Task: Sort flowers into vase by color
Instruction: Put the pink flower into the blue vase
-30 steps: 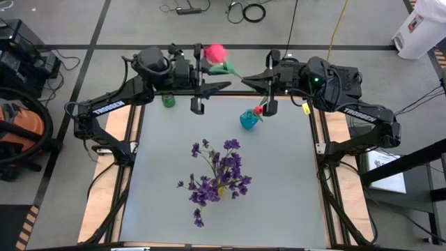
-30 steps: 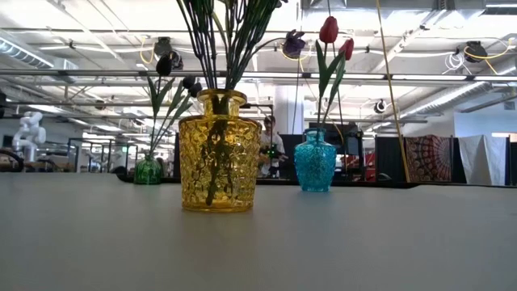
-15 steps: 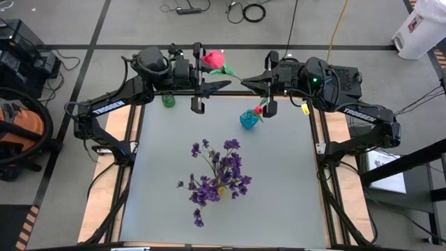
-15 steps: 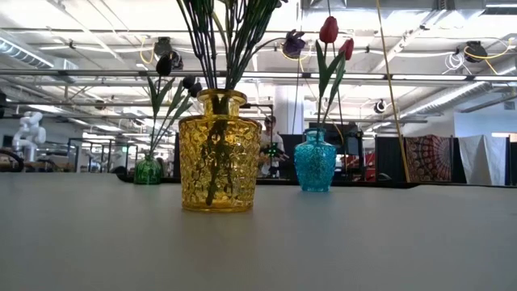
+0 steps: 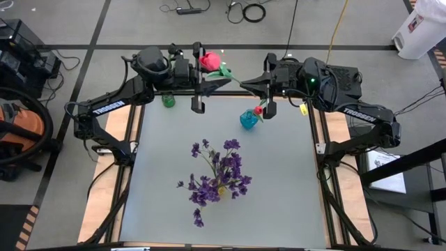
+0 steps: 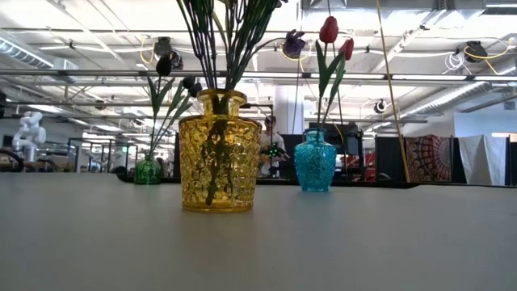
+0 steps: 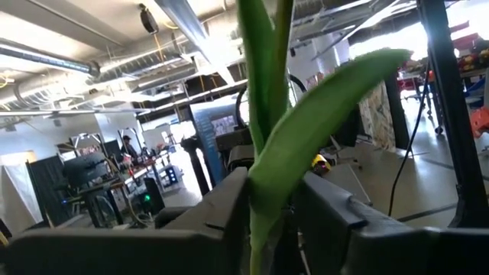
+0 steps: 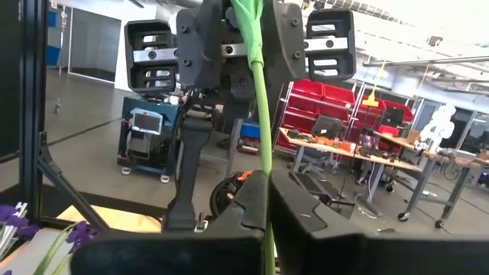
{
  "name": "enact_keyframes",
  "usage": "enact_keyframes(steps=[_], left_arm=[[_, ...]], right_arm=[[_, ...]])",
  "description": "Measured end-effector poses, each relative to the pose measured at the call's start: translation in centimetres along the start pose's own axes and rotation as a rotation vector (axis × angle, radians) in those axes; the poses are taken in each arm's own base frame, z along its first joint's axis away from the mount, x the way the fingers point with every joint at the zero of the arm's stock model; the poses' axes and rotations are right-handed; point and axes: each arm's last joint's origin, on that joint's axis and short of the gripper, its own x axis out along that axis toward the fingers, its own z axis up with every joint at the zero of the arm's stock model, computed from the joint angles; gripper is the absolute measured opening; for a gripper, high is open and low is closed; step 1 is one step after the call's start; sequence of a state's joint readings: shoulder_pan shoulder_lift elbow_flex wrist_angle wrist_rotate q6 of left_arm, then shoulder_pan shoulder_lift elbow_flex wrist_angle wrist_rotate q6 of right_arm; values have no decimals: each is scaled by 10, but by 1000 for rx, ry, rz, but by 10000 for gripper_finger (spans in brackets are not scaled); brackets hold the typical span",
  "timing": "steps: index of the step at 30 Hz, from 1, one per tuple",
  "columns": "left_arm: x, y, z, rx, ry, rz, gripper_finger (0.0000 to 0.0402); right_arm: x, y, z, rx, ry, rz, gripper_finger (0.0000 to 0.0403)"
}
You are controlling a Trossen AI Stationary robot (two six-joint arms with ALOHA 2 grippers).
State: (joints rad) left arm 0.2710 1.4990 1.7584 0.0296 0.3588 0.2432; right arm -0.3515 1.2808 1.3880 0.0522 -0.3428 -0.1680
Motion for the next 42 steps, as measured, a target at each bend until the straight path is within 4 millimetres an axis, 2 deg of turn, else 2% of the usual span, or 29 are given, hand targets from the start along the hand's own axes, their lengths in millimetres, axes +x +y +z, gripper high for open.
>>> enact_keyframes(steps=[6,10,15,22,28,35,42], left_arm=[[0,0,0,-1,4,0,19],[0,0,-2,6,20,15,13],[-2,4,-5,47,60,54,6],[-11,26,-10,65,87,125,5],[-18,47,-21,67,135,182,5],[-10,61,-52,38,200,147,5],[8,64,-91,-3,262,93,12]], right_arm=[[0,0,-2,3,23,7,0],[-2,1,-2,-23,31,7,5],[-15,3,9,-75,17,-8,47],[-56,10,28,-129,113,-148,108],[-105,24,42,-135,197,-178,127],[-151,40,45,-87,297,-154,127],[-171,50,30,-48,379,-132,127]])
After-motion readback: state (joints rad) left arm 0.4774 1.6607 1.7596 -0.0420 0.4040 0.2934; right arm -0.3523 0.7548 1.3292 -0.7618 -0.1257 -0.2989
